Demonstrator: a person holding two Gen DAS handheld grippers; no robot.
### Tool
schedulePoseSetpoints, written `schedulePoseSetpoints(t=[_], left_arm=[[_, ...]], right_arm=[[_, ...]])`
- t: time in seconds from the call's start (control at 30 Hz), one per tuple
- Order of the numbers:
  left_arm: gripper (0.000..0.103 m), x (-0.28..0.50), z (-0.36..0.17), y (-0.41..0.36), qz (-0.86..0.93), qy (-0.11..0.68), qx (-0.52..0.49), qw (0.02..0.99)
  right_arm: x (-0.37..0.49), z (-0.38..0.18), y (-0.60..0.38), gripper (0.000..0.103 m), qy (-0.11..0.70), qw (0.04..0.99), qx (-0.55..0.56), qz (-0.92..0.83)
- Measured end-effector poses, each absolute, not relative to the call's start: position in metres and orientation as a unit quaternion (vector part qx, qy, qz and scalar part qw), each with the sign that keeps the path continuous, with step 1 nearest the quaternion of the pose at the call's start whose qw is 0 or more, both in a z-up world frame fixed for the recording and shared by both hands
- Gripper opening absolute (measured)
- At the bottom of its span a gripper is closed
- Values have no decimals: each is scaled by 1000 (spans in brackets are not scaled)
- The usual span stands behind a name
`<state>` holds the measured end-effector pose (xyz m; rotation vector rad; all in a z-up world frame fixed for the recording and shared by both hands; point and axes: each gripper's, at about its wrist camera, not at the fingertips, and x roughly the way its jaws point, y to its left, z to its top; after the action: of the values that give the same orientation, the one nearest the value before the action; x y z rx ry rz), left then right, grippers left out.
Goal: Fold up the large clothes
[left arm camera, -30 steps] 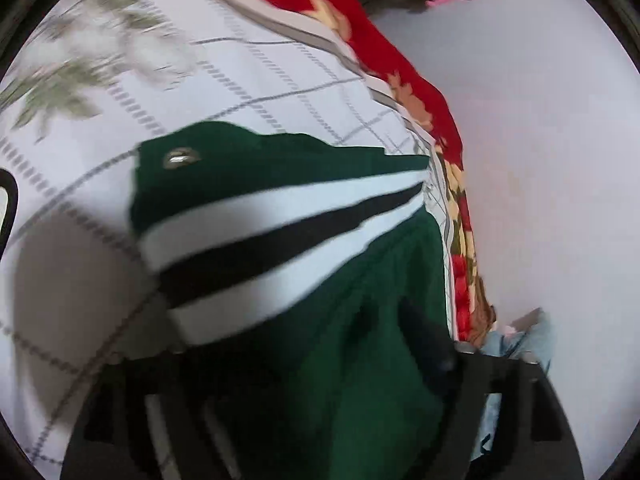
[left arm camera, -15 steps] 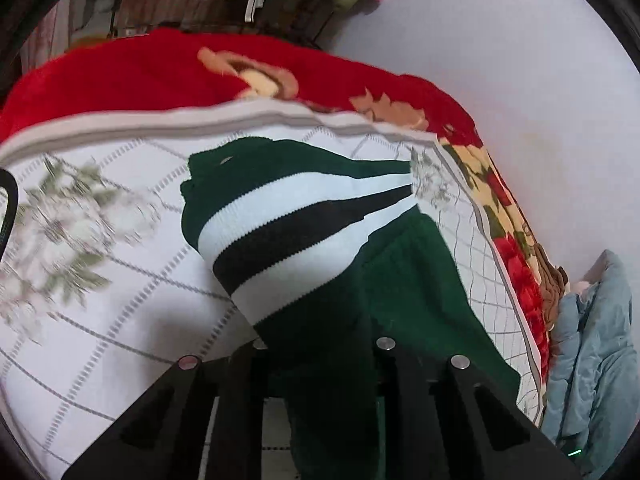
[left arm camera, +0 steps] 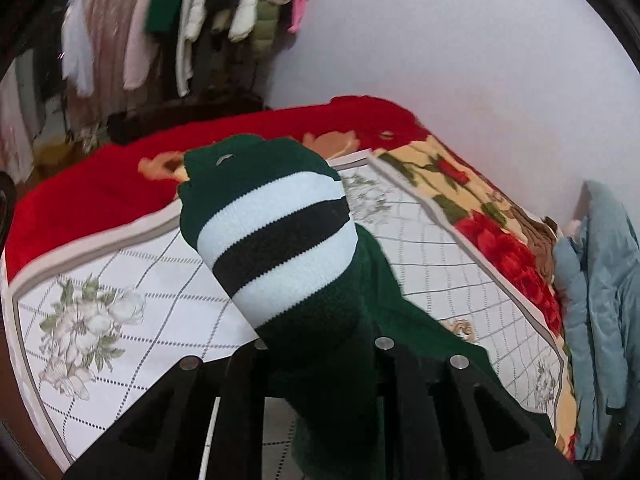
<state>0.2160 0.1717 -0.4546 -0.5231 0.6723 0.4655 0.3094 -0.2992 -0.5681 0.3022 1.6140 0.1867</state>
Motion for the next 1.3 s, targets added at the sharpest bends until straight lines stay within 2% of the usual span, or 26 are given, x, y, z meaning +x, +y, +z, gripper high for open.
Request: schedulePoseSetpoints(t=[0.1, 0.2, 0.23, 0.4, 0.47, 0.6, 0.83, 0.97, 1.07, 1.13, 1.17, 1.2, 1.23, 1.27, 1.3], left_arm=[[13, 223, -435, 145, 206, 316, -224, 899], [13, 229, -414, 111, 175, 309, -190, 915], [13, 231, -406, 97, 161, 307, -175, 921], [12, 236, -379, 24, 70, 310, -110, 942], [12, 236, -379, -15, 25, 324, -78, 942], [12, 233, -402, -82, -57, 369, -15, 928], [11, 219, -505, -145, -127, 470, 73, 870], [13, 220, -525, -148, -119, 485, 102, 861], [15, 224, -517, -153, -110, 495, 119, 853], [23, 224, -510, -152, -105, 501, 129, 849], [28, 221, -512, -149, -110, 503, 125, 848], [52, 220, -509, -146, -119, 505, 115, 847], [91, 219, -509, -142, -122, 508, 100, 847], [101, 214, -507, -137, -121, 510, 87, 847], [102, 213, -504, -134, -122, 514, 79, 845]], right_arm=[[295, -587, -362, 87, 729, 675, 111, 8], [277, -632, -400, 79, 754, 626, 199, 32], [272, -642, -402, 73, 755, 621, 208, 42], [274, -652, -401, 73, 739, 622, 246, 80], [275, -650, -389, 69, 733, 616, 269, 106], [279, -656, -360, 68, 731, 602, 283, 149], [274, -669, -349, 68, 728, 582, 315, 180], [272, -670, -354, 67, 733, 574, 311, 190], [274, -663, -351, 67, 740, 572, 304, 182], [282, -657, -348, 70, 739, 576, 305, 174], [279, -651, -355, 77, 738, 579, 304, 166], [274, -644, -363, 78, 737, 582, 307, 155], [270, -638, -371, 78, 736, 583, 311, 149], [266, -632, -377, 78, 734, 585, 313, 143], [261, -623, -386, 78, 730, 592, 314, 131]])
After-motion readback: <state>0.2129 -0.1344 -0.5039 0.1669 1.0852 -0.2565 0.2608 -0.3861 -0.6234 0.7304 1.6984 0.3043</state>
